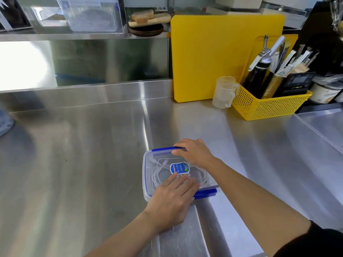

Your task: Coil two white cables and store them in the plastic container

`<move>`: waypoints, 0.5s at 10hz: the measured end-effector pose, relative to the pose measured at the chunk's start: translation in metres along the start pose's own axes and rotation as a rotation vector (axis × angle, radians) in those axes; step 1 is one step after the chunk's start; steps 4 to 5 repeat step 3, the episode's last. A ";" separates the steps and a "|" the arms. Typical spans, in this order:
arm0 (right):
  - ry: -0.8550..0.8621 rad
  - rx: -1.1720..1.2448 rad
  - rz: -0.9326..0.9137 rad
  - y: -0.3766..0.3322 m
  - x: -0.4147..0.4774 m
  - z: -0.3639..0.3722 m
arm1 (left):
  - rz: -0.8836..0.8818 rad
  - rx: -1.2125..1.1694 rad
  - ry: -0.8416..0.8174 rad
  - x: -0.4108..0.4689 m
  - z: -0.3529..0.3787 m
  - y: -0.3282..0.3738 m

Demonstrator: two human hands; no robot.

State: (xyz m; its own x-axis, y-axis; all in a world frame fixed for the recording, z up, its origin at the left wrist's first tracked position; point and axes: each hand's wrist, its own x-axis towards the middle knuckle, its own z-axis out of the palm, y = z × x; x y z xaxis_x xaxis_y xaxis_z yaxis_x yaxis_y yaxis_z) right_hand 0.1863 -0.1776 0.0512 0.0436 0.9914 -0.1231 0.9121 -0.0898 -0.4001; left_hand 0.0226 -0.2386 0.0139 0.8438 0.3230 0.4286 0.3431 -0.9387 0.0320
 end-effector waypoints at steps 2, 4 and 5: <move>-0.048 0.001 -0.033 -0.005 -0.002 -0.029 | 0.000 -0.062 -0.069 0.019 -0.031 -0.022; 0.131 0.226 -0.033 -0.010 -0.007 -0.078 | -0.207 0.050 0.081 0.039 -0.070 -0.054; 0.131 0.226 -0.033 -0.010 -0.007 -0.078 | -0.207 0.050 0.081 0.039 -0.070 -0.054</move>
